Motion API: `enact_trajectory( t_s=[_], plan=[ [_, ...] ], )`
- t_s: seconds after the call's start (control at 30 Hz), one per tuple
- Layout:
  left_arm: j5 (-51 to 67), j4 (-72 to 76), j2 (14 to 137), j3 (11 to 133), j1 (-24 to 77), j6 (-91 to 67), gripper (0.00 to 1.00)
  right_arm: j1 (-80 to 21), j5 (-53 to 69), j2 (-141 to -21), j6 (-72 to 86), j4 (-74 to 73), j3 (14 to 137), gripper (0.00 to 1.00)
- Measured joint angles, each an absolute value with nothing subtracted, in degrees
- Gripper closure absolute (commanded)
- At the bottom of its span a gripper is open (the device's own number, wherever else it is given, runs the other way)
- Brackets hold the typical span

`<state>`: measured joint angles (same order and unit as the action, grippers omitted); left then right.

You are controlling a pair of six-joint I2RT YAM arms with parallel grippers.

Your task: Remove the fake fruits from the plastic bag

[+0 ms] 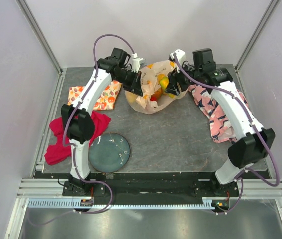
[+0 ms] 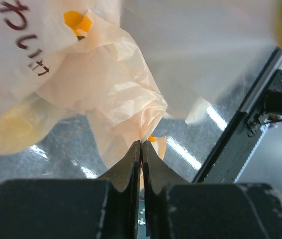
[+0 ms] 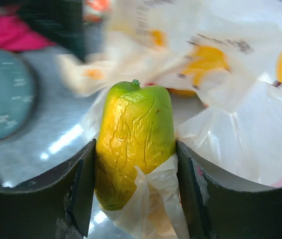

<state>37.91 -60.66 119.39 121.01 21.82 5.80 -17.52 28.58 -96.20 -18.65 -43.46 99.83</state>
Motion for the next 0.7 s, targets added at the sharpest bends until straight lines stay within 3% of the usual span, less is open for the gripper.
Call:
enact_trajectory(
  t_s=[0.17, 0.27, 0.3, 0.4, 0.47, 0.53, 0.57, 0.7],
  plan=[
    [36.21, -59.75, 122.23, 126.58, 21.30, 5.82, 0.88, -17.78, 39.72, -92.01, -17.02, -45.32, 95.68, 0.44],
    [36.56, -59.44, 122.21, 127.46, 20.62, 5.91, 0.62, -17.78, 44.23, -94.13, -14.06, -45.56, 93.60, 0.46],
    [36.67, -59.42, 122.19, 127.55, 20.36, 6.02, 0.49, -17.80, 45.25, -95.31, -13.19, -45.39, 93.56, 0.46],
    [36.53, -59.48, 121.23, 126.63, 19.79, 6.13, 0.35, -18.22, 46.50, -98.24, -12.16, -45.01, 93.69, 0.47],
    [36.42, -59.92, 118.67, 124.05, 19.29, 6.17, 0.32, -18.50, 46.50, -99.77, -12.27, -45.06, 93.91, 0.48],
    [36.60, -60.53, 114.43, 121.14, 18.48, 6.22, 0.10, -18.63, 46.48, -100.90, -12.67, -45.15, 94.04, 0.48],
    [36.93, -60.86, 112.95, 120.57, 18.22, 6.26, 0.05, -18.68, 46.48, -100.99, -12.75, -45.21, 94.04, 0.48],
    [45.50, -61.49, 102.08, 116.60, 15.97, 6.55, 0.06, -19.03, 46.59, -101.01, -13.76, -45.54, 94.48, 0.48]
  ],
)
